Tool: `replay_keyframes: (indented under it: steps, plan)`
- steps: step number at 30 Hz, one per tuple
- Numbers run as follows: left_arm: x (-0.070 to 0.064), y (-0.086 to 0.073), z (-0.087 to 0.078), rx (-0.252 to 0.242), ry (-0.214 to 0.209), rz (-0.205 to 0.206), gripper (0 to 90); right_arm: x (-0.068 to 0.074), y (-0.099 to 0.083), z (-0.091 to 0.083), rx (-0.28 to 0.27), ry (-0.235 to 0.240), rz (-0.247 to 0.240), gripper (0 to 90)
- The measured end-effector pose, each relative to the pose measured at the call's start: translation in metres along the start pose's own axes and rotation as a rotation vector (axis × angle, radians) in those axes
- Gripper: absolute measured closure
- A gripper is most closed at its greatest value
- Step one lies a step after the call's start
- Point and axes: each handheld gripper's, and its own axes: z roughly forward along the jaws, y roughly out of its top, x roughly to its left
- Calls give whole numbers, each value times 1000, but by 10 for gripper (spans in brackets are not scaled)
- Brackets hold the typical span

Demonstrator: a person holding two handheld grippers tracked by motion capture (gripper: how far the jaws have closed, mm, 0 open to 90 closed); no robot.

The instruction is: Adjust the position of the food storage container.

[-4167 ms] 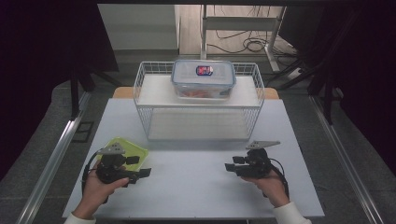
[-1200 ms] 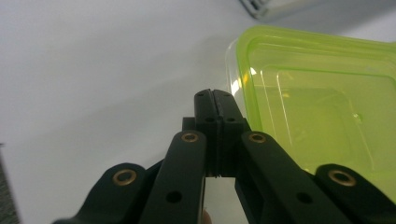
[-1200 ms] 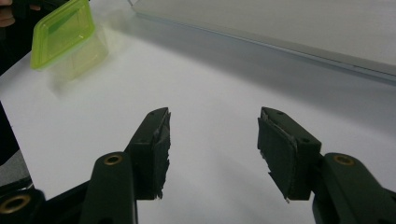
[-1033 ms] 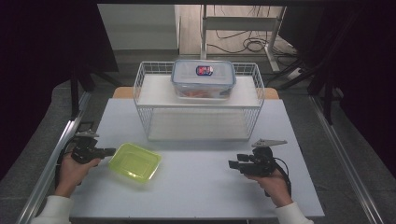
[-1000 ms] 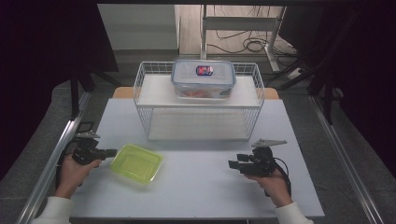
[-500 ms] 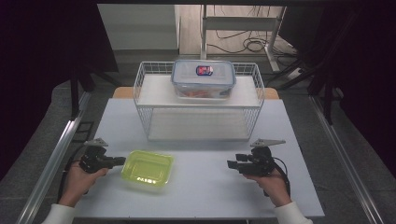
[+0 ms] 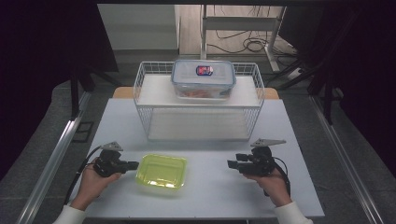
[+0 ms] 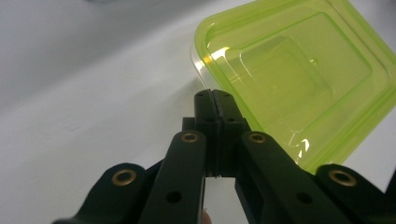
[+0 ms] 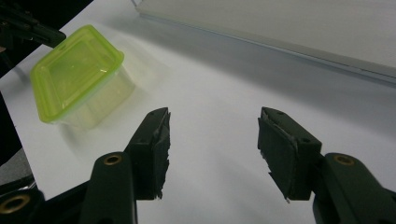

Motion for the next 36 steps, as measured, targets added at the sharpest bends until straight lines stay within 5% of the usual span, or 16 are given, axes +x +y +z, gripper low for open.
replay_keyframes:
  steps: [25, 36]
  plan:
    - [-41, 7, 29, 32, -105, 36, 900, -1, 0, 1, 2, 2, 2, 434]
    - [-47, 6, 40, 23, -172, -4, 900, 0, -1, 4, 14, -3, -1, 430]
